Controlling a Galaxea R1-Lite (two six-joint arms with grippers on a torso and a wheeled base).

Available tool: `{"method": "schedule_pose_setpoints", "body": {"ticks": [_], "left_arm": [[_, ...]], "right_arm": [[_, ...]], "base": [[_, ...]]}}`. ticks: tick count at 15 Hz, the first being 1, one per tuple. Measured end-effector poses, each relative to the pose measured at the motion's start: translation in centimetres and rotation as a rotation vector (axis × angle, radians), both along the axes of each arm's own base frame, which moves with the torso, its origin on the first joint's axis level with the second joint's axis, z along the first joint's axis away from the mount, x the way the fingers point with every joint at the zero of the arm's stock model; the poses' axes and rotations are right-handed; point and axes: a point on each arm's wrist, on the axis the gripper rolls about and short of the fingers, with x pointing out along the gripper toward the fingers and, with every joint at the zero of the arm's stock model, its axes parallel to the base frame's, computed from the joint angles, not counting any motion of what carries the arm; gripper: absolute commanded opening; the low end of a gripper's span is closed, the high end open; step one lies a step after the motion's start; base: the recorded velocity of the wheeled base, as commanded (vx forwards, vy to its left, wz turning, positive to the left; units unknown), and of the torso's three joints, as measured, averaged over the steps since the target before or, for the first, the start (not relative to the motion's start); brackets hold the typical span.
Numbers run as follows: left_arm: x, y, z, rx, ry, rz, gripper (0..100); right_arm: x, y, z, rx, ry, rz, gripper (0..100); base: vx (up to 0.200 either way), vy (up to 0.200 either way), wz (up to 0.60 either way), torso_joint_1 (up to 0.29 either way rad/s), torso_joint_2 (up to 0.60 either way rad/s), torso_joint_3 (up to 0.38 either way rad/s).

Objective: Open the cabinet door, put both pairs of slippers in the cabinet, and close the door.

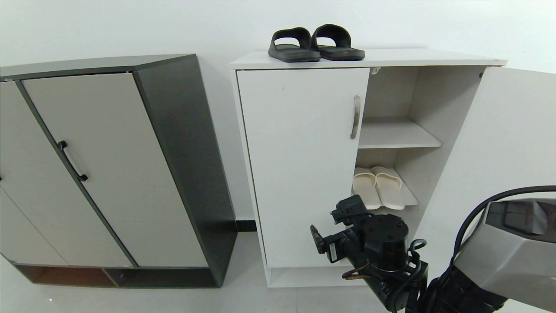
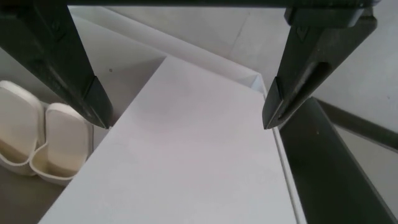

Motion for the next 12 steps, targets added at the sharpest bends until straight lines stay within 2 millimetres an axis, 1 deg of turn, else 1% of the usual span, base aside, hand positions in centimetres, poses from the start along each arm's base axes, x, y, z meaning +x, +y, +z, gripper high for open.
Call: {"method": "schedule_pose_setpoints", "body": {"ticks": [4,5,8,12], "left_arm": [[0.0,0.0,0.0,0.0,0.0,0.0,0],[0.0,0.0,-0.01,0.0,0.001,0.0,0],[0.0,0.0,-0.01,0.0,0.001,0.0,0],[0.0,0.0,0.02,0.0,-0.001,0.0,0]], "right_arm": [[-0.01,0.01,-0.06,-0.004,0.002,0.0,100],[0.0,0.02,-0.08,-0.005,0.003,-0.001,100],[-0.01,0.05,-0.04,-0.003,0.0,0.0,100],[-0.03,0.08,-0.17,-0.01,0.003,0.002,100]], "base": [[0.0,0.0,0.0,0.0,0.0,0.0],[0.0,0.0,0.0,0.002,-0.12,-0.129],[0.0,0.0,0.0,0.015,-0.19,-0.31],[0.0,0.0,0.0,0.055,-0.51,-0.359]]}}
